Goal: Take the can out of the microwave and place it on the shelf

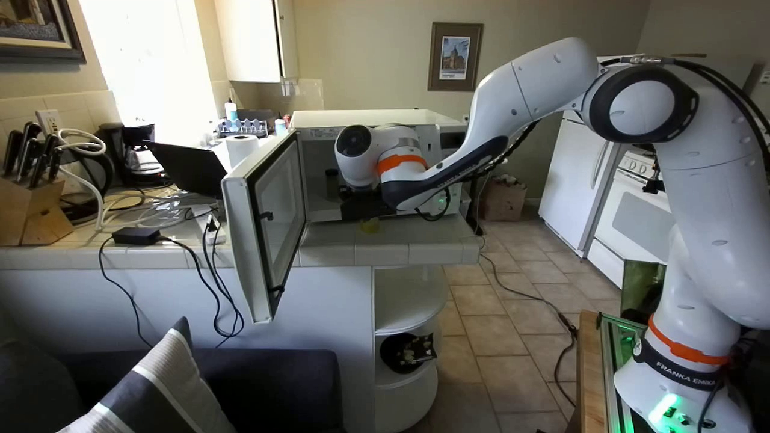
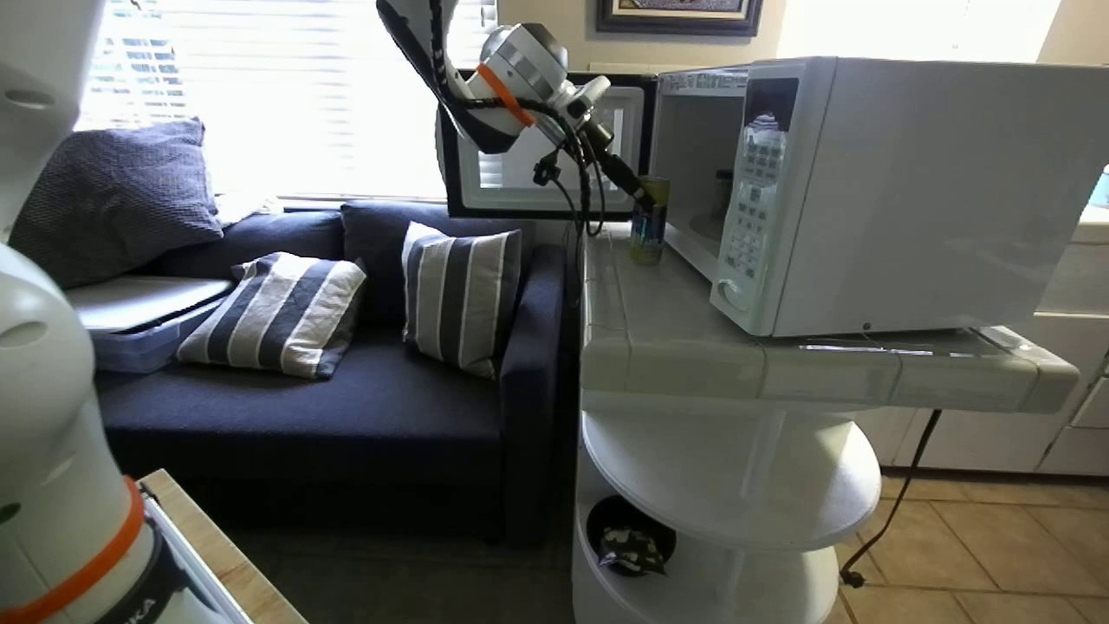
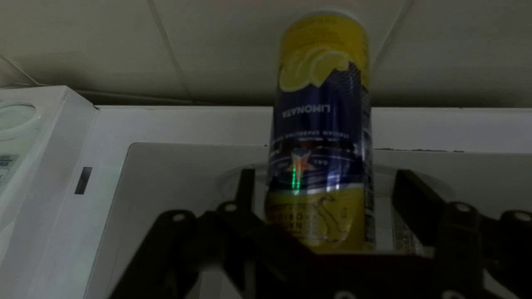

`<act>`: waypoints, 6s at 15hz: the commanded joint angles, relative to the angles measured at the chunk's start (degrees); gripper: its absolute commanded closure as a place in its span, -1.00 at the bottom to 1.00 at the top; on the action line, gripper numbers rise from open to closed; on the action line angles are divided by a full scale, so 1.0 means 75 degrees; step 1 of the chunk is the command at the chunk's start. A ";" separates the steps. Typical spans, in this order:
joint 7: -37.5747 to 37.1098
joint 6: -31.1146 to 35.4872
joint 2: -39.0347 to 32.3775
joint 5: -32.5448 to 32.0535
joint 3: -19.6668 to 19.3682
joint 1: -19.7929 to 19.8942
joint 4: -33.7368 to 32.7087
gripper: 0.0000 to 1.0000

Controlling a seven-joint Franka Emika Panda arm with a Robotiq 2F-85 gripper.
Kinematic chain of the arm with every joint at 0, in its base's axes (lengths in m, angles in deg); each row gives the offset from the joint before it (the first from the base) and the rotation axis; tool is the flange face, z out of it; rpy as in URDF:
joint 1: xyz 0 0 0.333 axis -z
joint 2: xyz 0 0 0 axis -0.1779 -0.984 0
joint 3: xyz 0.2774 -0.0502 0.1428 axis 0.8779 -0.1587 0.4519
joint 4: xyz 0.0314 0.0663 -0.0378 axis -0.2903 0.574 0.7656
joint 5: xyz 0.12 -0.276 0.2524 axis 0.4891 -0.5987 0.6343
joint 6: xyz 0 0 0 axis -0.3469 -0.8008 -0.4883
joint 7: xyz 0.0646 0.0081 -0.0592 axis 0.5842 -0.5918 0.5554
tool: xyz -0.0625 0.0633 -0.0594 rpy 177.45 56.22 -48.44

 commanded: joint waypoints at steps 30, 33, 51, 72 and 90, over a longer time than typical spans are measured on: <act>-0.2966 -0.1384 -0.0396 -0.3851 0.0059 -0.0441 0.0713 -0.24; -0.3056 -0.1290 -0.0340 -0.3945 0.0104 -0.0382 0.0705 0.21; -0.1944 -0.2023 0.0550 -0.0374 0.1126 -0.0985 0.1063 0.23; -0.2739 -0.2558 -0.0903 -0.0490 0.1006 -0.1529 0.0590 0.23; -0.5616 -0.2938 -0.2050 -0.3090 0.0567 -0.1965 0.2106 0.23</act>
